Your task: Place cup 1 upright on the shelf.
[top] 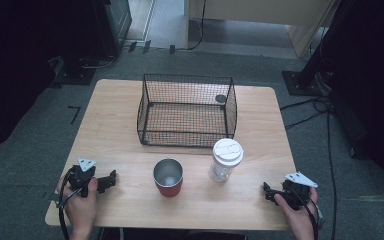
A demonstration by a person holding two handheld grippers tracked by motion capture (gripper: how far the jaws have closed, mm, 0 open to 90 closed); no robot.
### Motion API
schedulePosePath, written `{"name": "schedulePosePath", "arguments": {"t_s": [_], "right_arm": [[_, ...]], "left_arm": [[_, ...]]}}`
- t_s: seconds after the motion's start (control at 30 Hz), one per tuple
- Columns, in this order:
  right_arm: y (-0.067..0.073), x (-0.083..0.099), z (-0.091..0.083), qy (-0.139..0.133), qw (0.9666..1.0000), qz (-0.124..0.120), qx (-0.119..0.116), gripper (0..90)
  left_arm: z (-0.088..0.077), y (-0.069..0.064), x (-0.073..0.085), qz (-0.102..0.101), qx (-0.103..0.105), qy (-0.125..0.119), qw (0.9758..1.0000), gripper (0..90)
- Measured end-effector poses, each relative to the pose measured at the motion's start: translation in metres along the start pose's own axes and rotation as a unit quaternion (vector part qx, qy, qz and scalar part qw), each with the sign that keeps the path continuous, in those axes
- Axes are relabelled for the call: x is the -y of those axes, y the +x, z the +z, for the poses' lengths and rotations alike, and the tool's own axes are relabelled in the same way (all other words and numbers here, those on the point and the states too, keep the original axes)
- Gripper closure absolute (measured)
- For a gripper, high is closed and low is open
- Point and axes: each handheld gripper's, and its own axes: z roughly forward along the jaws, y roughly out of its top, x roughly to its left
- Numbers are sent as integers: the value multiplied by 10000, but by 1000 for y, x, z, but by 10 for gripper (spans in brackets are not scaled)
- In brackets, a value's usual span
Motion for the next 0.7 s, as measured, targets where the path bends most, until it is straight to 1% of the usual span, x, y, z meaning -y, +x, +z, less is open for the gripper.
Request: {"name": "schedulePosePath", "arguments": {"t_s": [0.13,0.2,0.3,0.4,0.57,0.7], "right_arm": [[12,-2,-2,-4,9999,-108,-116,2],[19,-5,-4,-71,9997,-152,-177,2],[32,-8,-7,-100,9992,-224,-311,2],[46,-12,-10,-154,9983,-317,-454,2],[63,-16,-15,-211,9966,-480,-639,2],[75,-19,-20,-291,9951,-535,-775,2]], "left_arm": [[0,0,0,-1,0,-1,10000,0],[0,0,0,-4,1,-2,10000,0],[0,0,0,-4,0,-1,10000,0],[0,0,0,-4,0,-1,10000,0],[0,0,0,-3,0,-1,10000,0],[0,0,0,-3,0,-1,10000,0]]}}
